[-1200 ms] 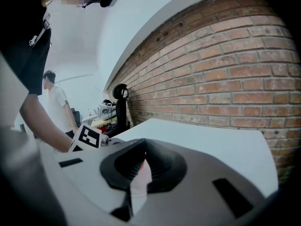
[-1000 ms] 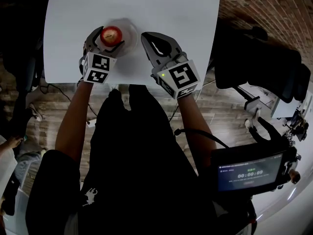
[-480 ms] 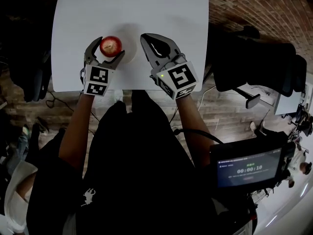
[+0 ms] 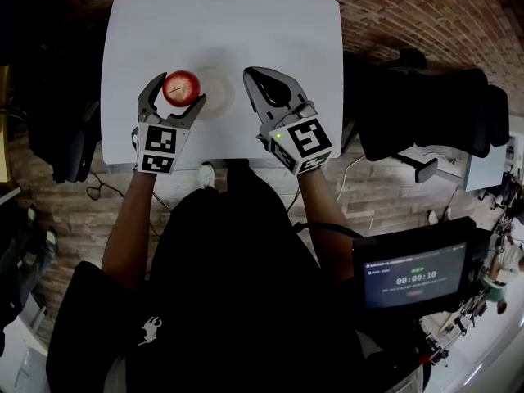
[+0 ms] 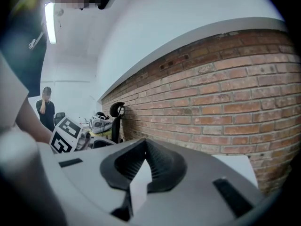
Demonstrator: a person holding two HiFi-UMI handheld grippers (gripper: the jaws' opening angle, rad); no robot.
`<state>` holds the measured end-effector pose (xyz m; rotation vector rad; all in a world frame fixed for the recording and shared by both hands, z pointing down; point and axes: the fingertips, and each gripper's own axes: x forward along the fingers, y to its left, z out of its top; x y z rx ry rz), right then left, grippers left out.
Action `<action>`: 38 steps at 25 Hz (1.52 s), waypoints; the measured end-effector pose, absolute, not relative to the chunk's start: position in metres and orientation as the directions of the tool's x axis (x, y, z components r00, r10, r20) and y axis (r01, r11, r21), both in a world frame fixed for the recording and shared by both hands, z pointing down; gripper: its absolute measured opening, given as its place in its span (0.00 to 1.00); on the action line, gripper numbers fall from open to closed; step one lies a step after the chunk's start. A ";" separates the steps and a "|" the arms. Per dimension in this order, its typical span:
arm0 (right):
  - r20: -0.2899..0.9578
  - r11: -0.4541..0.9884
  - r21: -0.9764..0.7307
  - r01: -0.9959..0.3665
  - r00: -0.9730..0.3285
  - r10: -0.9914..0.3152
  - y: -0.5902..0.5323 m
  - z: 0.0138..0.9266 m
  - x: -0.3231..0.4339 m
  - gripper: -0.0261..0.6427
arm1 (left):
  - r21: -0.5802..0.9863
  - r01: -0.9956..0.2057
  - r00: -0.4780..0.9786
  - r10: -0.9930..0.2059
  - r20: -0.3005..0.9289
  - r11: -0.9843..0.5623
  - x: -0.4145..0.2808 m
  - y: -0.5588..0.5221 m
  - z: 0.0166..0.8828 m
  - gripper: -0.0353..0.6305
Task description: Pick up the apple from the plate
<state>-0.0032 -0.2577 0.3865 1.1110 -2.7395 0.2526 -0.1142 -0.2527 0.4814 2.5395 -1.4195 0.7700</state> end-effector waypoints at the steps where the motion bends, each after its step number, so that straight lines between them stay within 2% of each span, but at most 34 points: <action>1: 0.217 0.706 -0.088 -0.703 -0.705 -0.675 -0.257 0.384 -0.003 0.04 | -0.130 -0.826 0.428 -0.761 0.487 -0.548 -0.115 -0.252 0.478 0.67; 16: 0.166 0.680 -0.053 -0.731 -0.678 -0.716 -0.221 0.343 -0.008 0.04 | -0.150 -0.819 0.456 -0.788 0.413 -0.553 -0.135 -0.220 0.422 0.67; 28: 0.054 0.646 -0.047 -0.762 -0.648 -0.760 -0.224 0.305 0.000 0.04 | -0.152 -0.827 0.461 -0.808 0.366 -0.541 -0.143 -0.220 0.401 0.67; 38: 0.057 0.619 -0.032 -0.784 -0.620 -0.782 -0.230 0.302 0.004 0.04 | -0.149 -0.825 0.475 -0.811 0.341 -0.546 -0.140 -0.228 0.393 0.67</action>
